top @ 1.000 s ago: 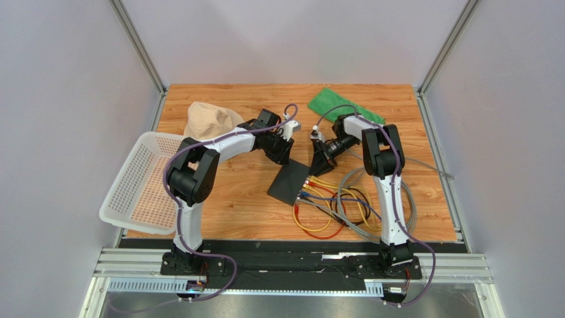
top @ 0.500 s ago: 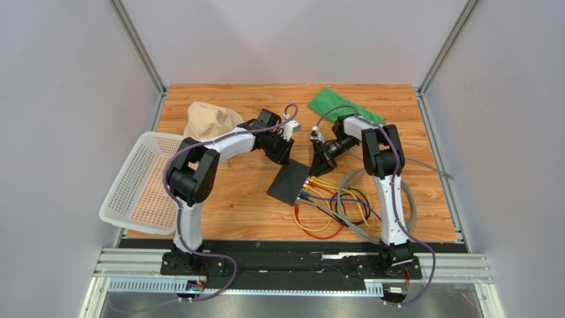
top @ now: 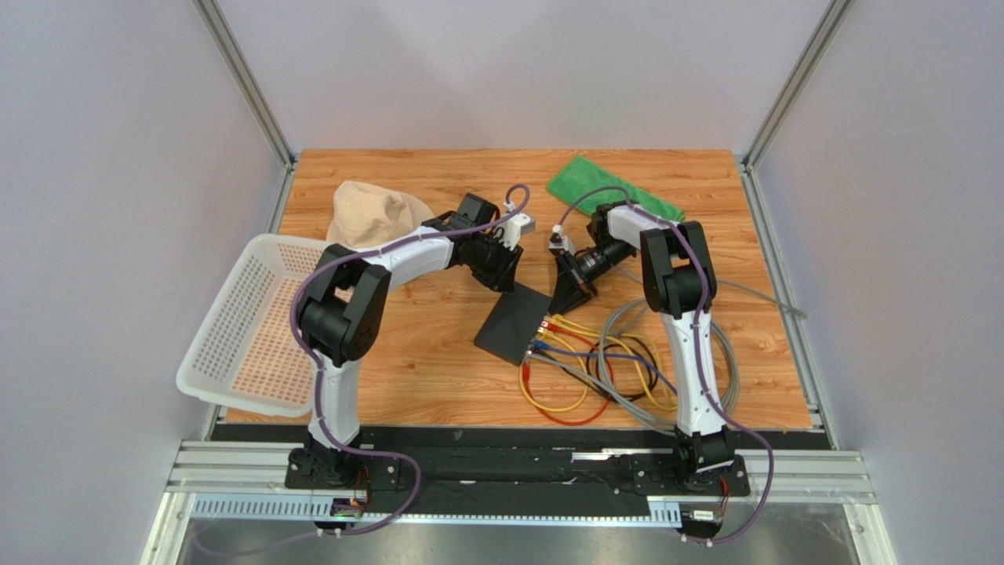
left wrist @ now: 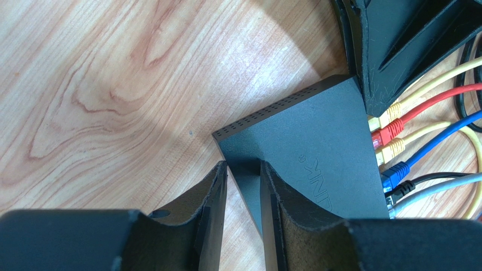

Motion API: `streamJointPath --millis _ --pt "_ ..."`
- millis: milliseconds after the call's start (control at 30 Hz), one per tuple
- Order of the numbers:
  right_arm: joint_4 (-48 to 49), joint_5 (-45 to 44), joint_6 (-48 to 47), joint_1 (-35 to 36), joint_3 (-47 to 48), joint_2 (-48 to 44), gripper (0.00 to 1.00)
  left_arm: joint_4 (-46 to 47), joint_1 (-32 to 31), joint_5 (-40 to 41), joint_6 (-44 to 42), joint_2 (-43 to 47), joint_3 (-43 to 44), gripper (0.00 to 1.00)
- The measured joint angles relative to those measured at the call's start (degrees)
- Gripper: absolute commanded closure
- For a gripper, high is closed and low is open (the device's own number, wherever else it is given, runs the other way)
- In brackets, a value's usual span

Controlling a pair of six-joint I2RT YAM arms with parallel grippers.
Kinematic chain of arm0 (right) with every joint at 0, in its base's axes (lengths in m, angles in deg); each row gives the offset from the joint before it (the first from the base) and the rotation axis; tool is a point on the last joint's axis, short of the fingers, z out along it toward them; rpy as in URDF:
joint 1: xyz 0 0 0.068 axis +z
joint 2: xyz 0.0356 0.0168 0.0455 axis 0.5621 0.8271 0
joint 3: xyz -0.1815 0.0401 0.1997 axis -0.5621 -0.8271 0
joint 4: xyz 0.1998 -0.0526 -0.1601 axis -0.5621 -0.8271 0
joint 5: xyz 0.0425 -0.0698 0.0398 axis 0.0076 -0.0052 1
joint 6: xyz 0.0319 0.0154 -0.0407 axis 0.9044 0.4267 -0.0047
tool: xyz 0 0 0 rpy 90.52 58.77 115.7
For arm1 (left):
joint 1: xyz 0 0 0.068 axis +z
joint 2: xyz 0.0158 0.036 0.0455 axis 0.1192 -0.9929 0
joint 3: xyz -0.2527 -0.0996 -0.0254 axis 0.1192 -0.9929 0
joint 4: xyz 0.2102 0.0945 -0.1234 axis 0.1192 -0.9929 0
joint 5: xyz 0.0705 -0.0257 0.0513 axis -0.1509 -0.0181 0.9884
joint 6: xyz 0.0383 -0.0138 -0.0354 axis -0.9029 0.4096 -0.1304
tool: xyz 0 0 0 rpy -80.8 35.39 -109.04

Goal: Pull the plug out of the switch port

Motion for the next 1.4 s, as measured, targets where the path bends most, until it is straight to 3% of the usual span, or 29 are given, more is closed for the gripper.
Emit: streamJointPath --millis 33,133,167,333,533,667,1400 --pt "-0.28 -0.02 -0.22 0.0 0.26 0.13 1.0 0.0 0.0 0.0 -0.02 0.0 0.0 0.53" --pt "-0.92 -0.15 -0.59 0.07 0.72 0.37 1.0 0.17 -0.02 0.42 0.02 -0.17 0.04 0.26" --pt "-1.07 -0.11 -0.72 0.09 0.92 0.5 1.0 -0.09 -0.02 0.81 0.15 -0.17 0.04 0.22" --pt "-1.31 0.31 -0.98 0.46 1.73 1.05 1.0 -2.38 0.04 2.1 0.83 0.55 -0.02 0.23" --pt "-1.57 0.42 -1.11 0.57 2.12 1.33 1.0 -4.46 -0.26 -0.55 0.48 4.46 -1.62 0.41" --pt "-1.66 0.42 -1.16 0.57 2.16 1.36 1.0 -5.27 -0.83 -2.84 -0.31 4.42 -1.79 0.45" --pt "-2.03 0.35 -1.46 0.59 2.47 1.57 1.0 -6.36 -1.18 -6.62 -3.58 0.11 2.34 0.39"
